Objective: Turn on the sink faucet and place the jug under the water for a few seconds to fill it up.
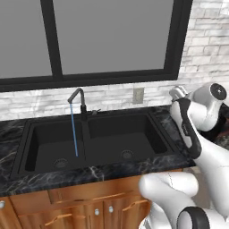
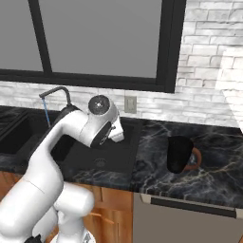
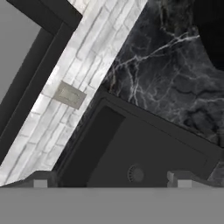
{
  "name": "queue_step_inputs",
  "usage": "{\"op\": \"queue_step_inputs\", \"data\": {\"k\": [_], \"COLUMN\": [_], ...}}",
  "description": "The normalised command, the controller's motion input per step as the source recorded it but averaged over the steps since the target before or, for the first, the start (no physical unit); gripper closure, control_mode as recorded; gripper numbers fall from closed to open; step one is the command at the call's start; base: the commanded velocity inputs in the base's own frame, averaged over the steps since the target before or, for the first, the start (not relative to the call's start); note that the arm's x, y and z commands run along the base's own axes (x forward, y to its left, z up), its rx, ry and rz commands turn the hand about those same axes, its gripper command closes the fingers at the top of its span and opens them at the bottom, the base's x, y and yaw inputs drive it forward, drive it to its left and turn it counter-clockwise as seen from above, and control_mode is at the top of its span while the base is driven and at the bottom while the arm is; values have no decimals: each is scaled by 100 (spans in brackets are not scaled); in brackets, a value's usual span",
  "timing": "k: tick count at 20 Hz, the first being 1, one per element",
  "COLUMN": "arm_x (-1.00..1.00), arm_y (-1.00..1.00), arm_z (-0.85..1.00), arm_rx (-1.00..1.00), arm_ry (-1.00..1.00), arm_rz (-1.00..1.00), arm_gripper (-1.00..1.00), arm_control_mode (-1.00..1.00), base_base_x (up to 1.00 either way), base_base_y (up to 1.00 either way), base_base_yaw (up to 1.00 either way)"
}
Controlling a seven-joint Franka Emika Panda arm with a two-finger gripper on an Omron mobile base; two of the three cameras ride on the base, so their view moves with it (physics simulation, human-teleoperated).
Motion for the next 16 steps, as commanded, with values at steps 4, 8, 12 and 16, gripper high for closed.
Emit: {"op": "queue_step_inputs", "data": {"k": [4,8,12,16], "arm_x": [-90,-100,-100,-100], "arm_y": [-71,-64,-43,-52], "arm_z": [51,97,77,58], "arm_rx": [-29,-33,-32,-31], "arm_ry": [-20,-19,-9,0], "arm_rz": [1,1,11,14], "arm_gripper": [-100,-100,-100,-100], "arm_control_mode": [-100,-100,-100,-100], "base_base_x": [0,0,0,0], "base_base_y": [0,0,0,0], "base_base_yaw": [0,0,0,0]}}
